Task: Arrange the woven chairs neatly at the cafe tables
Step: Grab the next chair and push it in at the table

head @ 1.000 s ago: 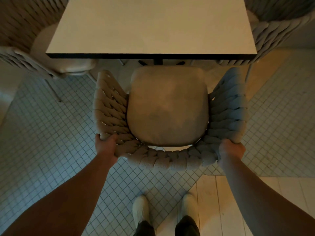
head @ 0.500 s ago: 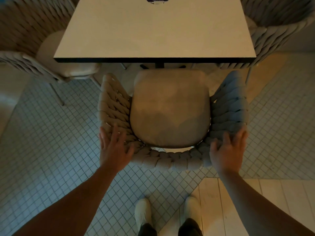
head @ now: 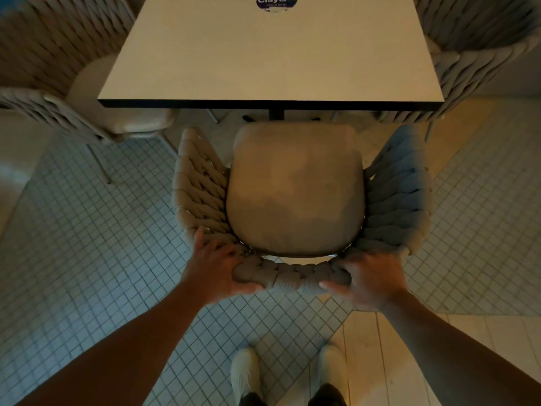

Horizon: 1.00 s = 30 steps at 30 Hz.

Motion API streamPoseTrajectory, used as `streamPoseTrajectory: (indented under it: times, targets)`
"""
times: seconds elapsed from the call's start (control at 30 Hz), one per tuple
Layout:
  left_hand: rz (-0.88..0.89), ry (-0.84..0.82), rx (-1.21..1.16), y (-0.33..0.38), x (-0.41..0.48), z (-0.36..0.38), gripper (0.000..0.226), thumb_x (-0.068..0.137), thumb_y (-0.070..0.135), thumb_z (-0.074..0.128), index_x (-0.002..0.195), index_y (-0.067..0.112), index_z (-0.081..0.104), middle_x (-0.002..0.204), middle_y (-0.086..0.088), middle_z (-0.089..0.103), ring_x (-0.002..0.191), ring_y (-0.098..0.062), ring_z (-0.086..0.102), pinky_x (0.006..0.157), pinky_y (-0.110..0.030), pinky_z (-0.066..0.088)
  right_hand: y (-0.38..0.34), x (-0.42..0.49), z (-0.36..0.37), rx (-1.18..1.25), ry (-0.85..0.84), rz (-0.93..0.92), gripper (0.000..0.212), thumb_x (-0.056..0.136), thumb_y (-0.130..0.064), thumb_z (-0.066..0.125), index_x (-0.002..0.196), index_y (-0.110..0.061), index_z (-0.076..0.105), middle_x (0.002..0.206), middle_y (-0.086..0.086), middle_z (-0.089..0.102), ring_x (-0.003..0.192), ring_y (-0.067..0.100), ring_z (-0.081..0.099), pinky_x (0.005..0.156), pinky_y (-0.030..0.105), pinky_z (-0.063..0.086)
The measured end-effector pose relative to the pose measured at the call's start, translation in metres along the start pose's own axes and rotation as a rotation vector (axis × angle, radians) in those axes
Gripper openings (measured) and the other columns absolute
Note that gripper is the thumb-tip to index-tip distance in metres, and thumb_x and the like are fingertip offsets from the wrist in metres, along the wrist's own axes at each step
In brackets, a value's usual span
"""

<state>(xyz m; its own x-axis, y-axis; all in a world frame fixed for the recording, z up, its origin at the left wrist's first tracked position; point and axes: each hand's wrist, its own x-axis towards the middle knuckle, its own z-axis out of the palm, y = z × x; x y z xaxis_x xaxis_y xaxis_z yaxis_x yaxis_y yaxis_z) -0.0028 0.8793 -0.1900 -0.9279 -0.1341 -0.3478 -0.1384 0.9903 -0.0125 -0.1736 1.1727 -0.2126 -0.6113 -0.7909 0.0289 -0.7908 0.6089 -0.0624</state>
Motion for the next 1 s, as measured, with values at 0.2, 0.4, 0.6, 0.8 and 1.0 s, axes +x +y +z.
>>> streamPoseTrajectory:
  times: [0.2,0.4,0.6,0.8,1.0]
  targets:
    - [-0.047,0.000,0.026,0.017,0.013,0.006,0.103,0.066,0.103,0.010,0.111,0.037,0.076,0.110,0.010,0.075,0.115,-0.027,0.063,0.117,-0.061,0.017,0.023,0.004,0.002,0.051,-0.008,-0.005,0.092,0.069,-0.097,0.012,0.076,-0.032,0.076,0.062,-0.011,0.068,0.060,0.011,0.062,0.055,0.021,0.041]
    - [-0.032,-0.036,0.032,0.012,0.009,0.007,0.112,0.062,0.104,0.000,0.125,0.042,0.069,0.121,0.013,0.072,0.124,-0.025,0.058,0.117,-0.056,0.014,0.015,-0.001,0.006,0.076,0.002,0.021,0.096,0.068,-0.098,0.009,0.075,-0.031,0.077,0.060,-0.010,0.068,0.059,0.010,0.063,0.055,0.021,0.043]
    - [-0.003,-0.174,0.044,0.002,-0.003,-0.009,0.137,0.042,0.102,-0.022,0.145,0.046,0.049,0.147,0.018,0.054,0.146,-0.021,0.034,0.119,-0.057,0.007,-0.007,-0.014,0.012,0.058,0.012,0.031,0.089,0.071,-0.097,0.021,0.058,-0.022,0.068,0.048,-0.005,0.058,0.047,0.013,0.056,0.048,0.021,0.037]
    - [0.012,-0.169,0.028,0.002,-0.007,-0.014,0.142,0.041,0.102,-0.024,0.142,0.041,0.056,0.143,0.014,0.058,0.145,-0.024,0.036,0.120,-0.059,0.005,-0.013,-0.013,0.005,0.078,0.044,0.069,0.077,0.070,-0.089,0.044,0.046,-0.018,0.058,0.039,-0.007,0.048,0.036,0.012,0.046,0.047,0.018,0.024]
    - [0.009,-0.183,0.034,0.001,-0.007,-0.012,0.145,0.039,0.102,-0.023,0.139,0.038,0.059,0.142,0.015,0.057,0.145,-0.023,0.035,0.120,-0.060,0.004,-0.017,-0.014,0.003,0.089,0.070,0.065,0.070,0.070,-0.086,0.049,0.049,-0.021,0.060,0.042,-0.007,0.052,0.038,0.013,0.051,0.048,0.019,0.026]
